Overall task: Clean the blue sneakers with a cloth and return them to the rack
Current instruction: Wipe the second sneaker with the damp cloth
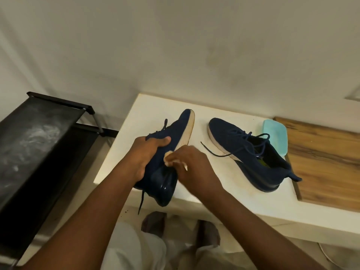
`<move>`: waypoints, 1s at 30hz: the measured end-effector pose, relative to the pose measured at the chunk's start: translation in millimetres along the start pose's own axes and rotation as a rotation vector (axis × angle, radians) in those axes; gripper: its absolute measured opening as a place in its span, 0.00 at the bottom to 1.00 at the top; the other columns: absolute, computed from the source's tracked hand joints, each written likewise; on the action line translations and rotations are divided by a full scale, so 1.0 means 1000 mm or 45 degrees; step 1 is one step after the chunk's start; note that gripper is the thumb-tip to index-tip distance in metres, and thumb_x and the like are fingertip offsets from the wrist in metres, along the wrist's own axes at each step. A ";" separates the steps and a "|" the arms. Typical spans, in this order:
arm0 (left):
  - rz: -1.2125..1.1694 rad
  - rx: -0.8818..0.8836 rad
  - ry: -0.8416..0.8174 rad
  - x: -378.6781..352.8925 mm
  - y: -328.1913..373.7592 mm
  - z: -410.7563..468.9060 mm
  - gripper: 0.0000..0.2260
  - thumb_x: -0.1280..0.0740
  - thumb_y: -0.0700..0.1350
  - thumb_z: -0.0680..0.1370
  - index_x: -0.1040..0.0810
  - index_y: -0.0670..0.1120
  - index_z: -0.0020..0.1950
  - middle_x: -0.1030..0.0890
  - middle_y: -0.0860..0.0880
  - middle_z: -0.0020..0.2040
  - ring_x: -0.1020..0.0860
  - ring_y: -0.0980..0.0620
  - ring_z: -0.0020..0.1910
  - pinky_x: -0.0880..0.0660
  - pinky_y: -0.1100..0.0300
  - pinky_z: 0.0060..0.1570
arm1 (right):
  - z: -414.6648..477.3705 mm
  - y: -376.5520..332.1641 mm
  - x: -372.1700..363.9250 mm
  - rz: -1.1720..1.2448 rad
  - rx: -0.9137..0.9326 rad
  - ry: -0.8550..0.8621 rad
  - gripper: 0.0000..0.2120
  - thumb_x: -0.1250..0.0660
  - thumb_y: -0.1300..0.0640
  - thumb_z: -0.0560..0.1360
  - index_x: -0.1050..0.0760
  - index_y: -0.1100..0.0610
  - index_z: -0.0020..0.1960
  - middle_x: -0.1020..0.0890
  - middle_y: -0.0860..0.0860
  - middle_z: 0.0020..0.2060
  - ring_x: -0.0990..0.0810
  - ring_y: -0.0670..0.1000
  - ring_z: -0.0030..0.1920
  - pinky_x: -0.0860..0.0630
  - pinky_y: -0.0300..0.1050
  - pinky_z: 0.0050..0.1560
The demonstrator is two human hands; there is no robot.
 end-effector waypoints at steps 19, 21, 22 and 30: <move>0.207 -0.283 0.123 -0.013 0.005 0.000 0.25 0.19 0.56 0.67 0.19 0.47 0.58 0.15 0.49 0.52 0.17 0.47 0.51 0.20 0.48 0.59 | 0.007 0.025 0.000 -0.217 -0.100 0.016 0.07 0.31 0.63 0.76 0.17 0.54 0.49 0.18 0.51 0.47 0.23 0.52 0.48 0.25 0.42 0.48; 0.219 -0.324 0.152 -0.014 0.005 0.003 0.20 0.21 0.55 0.70 0.20 0.48 0.56 0.15 0.49 0.51 0.17 0.47 0.50 0.20 0.49 0.58 | 0.014 0.035 -0.004 -0.300 -0.103 0.087 0.06 0.31 0.63 0.75 0.18 0.53 0.48 0.20 0.49 0.45 0.25 0.50 0.47 0.31 0.37 0.45; 0.224 -0.337 0.167 -0.014 0.005 0.005 0.20 0.22 0.55 0.71 0.20 0.47 0.57 0.15 0.48 0.52 0.17 0.46 0.50 0.20 0.48 0.58 | 0.018 0.040 -0.006 -0.325 -0.098 0.112 0.06 0.30 0.63 0.75 0.19 0.53 0.47 0.20 0.49 0.45 0.26 0.50 0.47 0.32 0.36 0.45; 0.303 -0.382 0.152 -0.020 0.008 0.017 0.18 0.24 0.55 0.71 0.19 0.47 0.56 0.16 0.50 0.48 0.16 0.46 0.49 0.19 0.50 0.54 | 0.045 0.054 0.006 -0.391 0.020 0.252 0.11 0.30 0.70 0.71 0.20 0.57 0.50 0.21 0.54 0.48 0.26 0.54 0.50 0.28 0.42 0.45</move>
Point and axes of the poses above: each hand's wrist, its own z-axis towards the middle knuckle, its own x-axis out of the back of the hand, y = z × x, the point moved 6 cm from there along z, towards the middle knuckle
